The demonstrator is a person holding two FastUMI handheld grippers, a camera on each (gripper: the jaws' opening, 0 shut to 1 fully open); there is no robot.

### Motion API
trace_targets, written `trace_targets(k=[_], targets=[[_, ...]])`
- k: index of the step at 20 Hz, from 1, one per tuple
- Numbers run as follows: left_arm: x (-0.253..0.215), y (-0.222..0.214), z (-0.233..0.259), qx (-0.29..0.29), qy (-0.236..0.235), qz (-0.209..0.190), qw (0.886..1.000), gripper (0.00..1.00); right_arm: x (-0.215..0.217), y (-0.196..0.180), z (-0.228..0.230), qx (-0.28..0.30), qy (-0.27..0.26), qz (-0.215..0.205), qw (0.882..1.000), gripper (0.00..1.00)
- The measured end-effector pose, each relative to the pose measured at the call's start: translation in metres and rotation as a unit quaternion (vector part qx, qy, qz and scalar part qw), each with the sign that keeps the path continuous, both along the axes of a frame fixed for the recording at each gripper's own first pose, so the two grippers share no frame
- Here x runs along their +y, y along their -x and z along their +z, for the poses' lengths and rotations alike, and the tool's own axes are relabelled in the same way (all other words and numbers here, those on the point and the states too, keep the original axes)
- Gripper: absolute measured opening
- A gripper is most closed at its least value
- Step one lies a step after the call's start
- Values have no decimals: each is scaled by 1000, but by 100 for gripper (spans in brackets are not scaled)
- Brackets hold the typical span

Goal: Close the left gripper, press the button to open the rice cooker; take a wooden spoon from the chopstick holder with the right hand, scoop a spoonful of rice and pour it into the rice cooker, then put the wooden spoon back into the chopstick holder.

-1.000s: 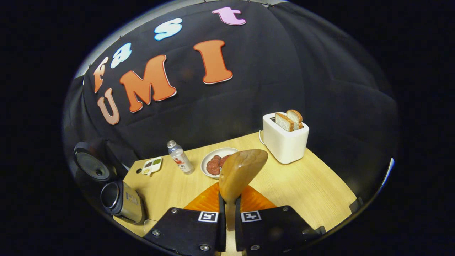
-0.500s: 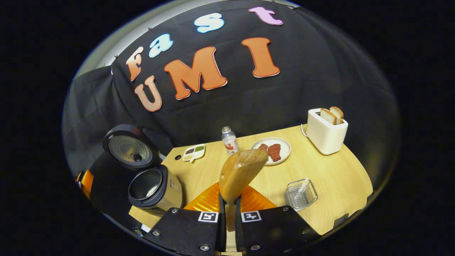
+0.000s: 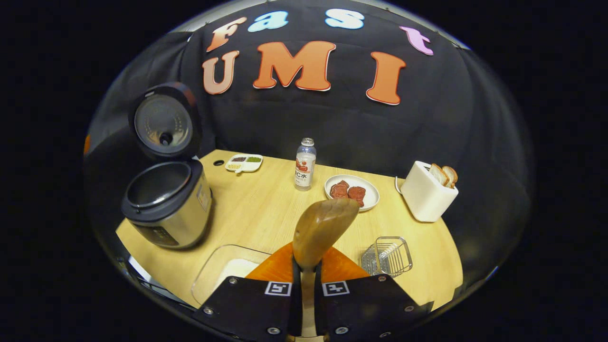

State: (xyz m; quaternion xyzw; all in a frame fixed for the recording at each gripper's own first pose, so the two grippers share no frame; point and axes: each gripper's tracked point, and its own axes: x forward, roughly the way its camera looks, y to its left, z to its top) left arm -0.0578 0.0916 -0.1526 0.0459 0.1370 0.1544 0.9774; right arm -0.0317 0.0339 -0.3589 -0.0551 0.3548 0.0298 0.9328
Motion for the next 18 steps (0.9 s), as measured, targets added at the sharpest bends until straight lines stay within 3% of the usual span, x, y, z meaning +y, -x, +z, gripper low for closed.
trace_targets(k=[5, 8, 12, 15, 18], targets=[[1, 6, 0, 4, -12, 3, 1000, 100, 8, 6, -26, -19, 79, 33, 996, 8], [6, 11, -1, 9, -14, 8, 1000, 89, 9, 16, -38, -26, 94, 36, 995, 6], [11, 16, -6, 18, -11, 12, 1000, 89, 21, 20, -38, -57, 121, 53, 990, 7], [13, 17, -9, 22, -9, 14, 1000, 100, 41, 33, -52, -56, 111, 67, 990, 6], [15, 19, -13, 27, -9, 13, 1000, 100, 45, 37, -53, -64, 99, 43, 992, 7]])
